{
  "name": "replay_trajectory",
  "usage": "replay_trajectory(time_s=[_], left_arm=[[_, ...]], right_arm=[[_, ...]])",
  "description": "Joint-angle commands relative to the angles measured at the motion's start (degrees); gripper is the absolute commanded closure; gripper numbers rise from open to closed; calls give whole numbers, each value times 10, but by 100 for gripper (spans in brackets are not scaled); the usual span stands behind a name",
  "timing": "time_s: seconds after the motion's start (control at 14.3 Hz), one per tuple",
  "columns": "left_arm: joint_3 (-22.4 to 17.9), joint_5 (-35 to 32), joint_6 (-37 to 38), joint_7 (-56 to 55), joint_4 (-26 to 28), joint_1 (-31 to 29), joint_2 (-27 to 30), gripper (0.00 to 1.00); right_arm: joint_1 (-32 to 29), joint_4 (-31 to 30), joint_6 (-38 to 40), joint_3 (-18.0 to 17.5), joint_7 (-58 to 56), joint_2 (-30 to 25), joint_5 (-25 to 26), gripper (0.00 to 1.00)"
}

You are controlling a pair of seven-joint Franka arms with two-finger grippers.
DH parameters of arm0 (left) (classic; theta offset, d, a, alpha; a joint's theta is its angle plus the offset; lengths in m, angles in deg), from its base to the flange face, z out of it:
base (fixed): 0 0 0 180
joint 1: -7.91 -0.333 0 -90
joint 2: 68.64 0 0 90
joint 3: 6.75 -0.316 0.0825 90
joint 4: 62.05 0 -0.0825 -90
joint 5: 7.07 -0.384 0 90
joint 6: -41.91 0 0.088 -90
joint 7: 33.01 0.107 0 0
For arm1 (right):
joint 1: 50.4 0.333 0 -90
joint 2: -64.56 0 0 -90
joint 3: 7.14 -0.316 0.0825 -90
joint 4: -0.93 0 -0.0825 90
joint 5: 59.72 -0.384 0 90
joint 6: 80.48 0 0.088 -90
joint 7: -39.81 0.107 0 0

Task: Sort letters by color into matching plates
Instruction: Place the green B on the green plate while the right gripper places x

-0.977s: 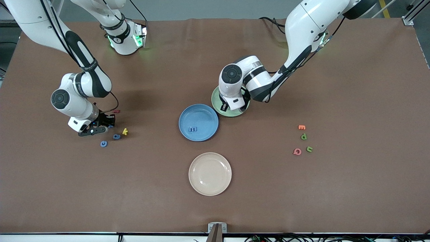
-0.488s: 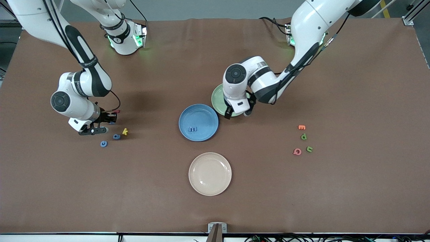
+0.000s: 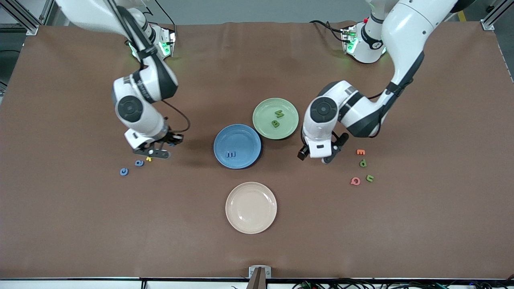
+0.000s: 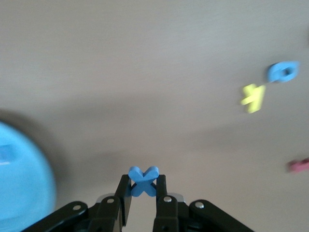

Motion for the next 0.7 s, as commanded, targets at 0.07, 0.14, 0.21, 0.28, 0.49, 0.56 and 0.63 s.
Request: replay_trajectory(time_s=[0.07,0.14,0.21,0.28,0.49,0.56,0.63], left_arm=[[4,-66,-1,130,21,-54,7,2],[4,-73,-3,174,24,-70,6,2],[4,-73,-10,218,26,-89,6,2],[4,-73,-17,257,33,-107,6,2],[4,-74,-74,381,66,-167,6,2],[4,-74,-99,419,78,-191,6,3],[4,-74,-126,449,91,-212,4,3]], right_arm=[[79,83,5,9,141,71,-13,100],[98,106,5,9,176,90,-13,100],[118,133,3,10,212,113,-12,100],[132,153,2,10,240,133,-8,100],[169,213,2,12,304,188,-1,100],[175,227,2,13,314,201,0,100],[179,239,2,13,326,212,0,99]])
